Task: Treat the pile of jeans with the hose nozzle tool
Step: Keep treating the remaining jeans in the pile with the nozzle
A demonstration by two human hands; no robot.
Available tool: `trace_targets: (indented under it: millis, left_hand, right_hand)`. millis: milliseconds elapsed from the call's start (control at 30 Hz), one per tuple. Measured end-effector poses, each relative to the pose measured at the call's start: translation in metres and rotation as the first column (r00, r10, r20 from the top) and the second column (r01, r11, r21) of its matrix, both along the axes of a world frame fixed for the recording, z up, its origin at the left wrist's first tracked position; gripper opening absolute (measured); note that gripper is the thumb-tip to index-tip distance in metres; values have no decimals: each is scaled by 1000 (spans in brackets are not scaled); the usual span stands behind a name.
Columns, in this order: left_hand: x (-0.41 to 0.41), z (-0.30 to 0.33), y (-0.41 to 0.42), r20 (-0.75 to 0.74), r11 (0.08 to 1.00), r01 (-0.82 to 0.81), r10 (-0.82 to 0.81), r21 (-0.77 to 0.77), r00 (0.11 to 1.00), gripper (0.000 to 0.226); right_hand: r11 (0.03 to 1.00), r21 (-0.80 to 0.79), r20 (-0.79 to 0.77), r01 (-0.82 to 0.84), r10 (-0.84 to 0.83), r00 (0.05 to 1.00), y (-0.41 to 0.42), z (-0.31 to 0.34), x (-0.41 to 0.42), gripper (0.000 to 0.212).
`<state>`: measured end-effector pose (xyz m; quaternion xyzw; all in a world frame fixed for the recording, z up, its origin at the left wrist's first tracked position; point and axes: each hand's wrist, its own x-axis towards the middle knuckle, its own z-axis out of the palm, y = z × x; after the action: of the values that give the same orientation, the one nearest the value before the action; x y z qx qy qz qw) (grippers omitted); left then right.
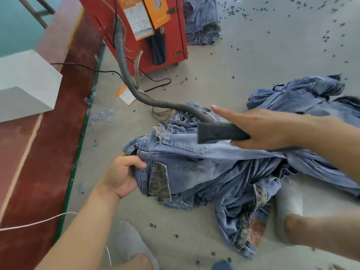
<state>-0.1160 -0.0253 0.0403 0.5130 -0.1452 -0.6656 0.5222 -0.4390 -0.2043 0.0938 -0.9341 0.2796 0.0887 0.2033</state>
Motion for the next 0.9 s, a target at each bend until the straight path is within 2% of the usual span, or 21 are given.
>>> trace_targets:
  millis: [133,200,267,367,433,567,767,833,900]
  left_hand:
    - [5,16,-2,-37,994,107,-106,22,994,52]
    - [9,30,-3,-24,988,150,-149,44,989,49]
    - [13,44,-2,58,976,203,-208,79,976,46]
    - [21,61,-1,200,969,213,-235,126,951,48]
    - [27,72,-1,215,968,217,-240,123,947,48]
    - [31,83,1,111,968,239,-247,77,963,56]
    - [12,75,0,-79,938,346,-344,9,936,67]
    - [7,70,-2,-102,926,378,-376,-1,921,67]
    - [7,67,-4,-122,920,391,-387,12,914,62]
  right_hand:
    - [997,16,37,-70,70,997,28,-7,33,66]
    - [999,22,127,-37,34,991,34,2,43,51]
    - [999,0,232,43,-41,972,30,20,42,38]
    - [986,-61,323,153,-126,938,18,52,26,39]
    - [980,-79,341,183,-146,929,16,68,16,37]
    - [984,-84,346,159,-121,931,35,78,14,45]
    - [999,2,223,-44,43,974,66,59,52,34]
    - [999,-10,198,-54,54,979,70,55,64,36]
    - [1000,-26,271,-5,12,963,71,53,72,39]
